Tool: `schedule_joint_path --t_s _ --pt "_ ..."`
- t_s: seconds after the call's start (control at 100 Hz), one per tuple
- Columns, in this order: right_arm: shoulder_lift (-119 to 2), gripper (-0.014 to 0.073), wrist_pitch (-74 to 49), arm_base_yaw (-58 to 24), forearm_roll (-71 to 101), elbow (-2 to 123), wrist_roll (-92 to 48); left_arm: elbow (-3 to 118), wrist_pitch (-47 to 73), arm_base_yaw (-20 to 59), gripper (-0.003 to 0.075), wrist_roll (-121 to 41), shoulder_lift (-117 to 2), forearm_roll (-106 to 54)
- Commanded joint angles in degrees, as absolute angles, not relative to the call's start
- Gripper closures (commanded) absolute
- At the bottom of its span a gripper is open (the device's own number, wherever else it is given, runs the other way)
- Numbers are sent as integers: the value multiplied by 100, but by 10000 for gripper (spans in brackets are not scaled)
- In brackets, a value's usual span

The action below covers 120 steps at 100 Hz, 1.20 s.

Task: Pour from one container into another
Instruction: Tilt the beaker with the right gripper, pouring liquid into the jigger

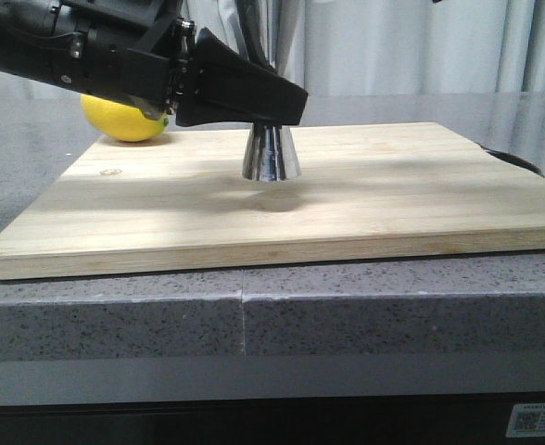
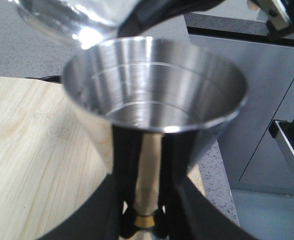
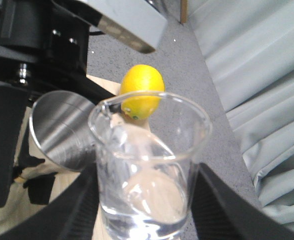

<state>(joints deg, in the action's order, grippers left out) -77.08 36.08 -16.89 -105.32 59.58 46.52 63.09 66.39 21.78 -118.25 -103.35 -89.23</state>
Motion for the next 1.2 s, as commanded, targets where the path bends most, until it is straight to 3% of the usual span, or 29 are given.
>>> schedule_joint_path --t_s 0.0,1.19 --pt "-7547 411 3469 -1762 -10400 6171 4673 6493 7217 2231 732 -11765 -10021 -9329" --pt "-7547 411 3183 -1763 -10644 6187 4651 6493 7217 2231 732 -11752 -10021 -9288"
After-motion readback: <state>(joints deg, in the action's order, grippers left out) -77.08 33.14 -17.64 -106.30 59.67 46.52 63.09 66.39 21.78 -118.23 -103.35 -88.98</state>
